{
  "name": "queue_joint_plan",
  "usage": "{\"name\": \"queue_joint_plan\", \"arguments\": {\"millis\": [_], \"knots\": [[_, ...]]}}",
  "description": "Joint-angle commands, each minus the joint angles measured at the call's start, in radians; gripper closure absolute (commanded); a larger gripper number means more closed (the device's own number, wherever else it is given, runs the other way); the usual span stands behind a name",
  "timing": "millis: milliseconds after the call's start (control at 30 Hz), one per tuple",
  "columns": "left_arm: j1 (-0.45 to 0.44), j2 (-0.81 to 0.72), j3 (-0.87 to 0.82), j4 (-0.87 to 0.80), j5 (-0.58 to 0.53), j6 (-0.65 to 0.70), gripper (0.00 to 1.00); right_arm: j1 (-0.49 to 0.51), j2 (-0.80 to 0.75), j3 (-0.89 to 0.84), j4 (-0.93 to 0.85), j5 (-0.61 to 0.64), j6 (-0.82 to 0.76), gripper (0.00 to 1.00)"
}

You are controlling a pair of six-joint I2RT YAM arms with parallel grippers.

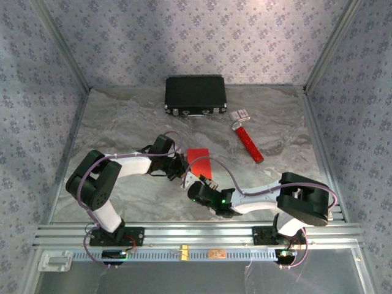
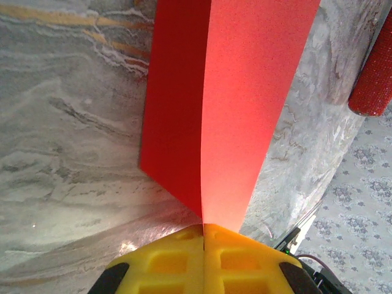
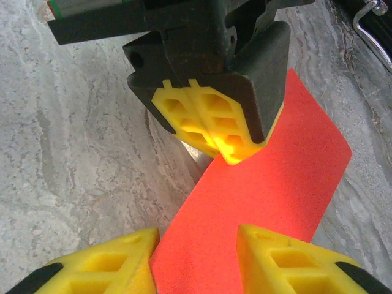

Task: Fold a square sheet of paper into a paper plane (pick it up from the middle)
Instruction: Third fold the triangle at the center of the table.

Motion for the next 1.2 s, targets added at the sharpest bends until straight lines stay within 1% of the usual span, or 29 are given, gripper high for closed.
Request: {"name": "queue_joint_plan", "arguments": {"millis": [0,333,600,767,1067,1133,1167], "knots": [[0.006,-0.036,-0.007,0.016,0.024,-0.009,1.0,0.01,0.005,-0.007,0.012,0.032,0.023,0.62],[0.005,-0.035,-0.007,0.02,0.022,-0.012,1.0,0.013,0.006,-0.007,0.003,0.037,0.023,0.7],[0.005,-0.04,-0.009,0.021,0.021,-0.012,1.0,0.016,0.016,0.004,-0.017,0.046,0.015,0.71],[0.005,-0.041,-0.009,0.019,0.019,-0.012,1.0,0.018,0.016,0.009,-0.014,0.05,0.012,0.79],[0.007,-0.038,-0.009,0.013,0.013,-0.009,0.99,0.016,0.001,0.007,-0.017,0.033,0.031,0.83],[0.007,-0.038,-0.009,0.013,0.015,-0.006,1.0,0.016,-0.005,0.006,-0.015,0.026,0.036,0.84],[0.007,-0.038,-0.01,0.012,0.014,-0.006,1.0,0.016,-0.007,0.004,-0.015,0.019,0.038,0.85]]}}
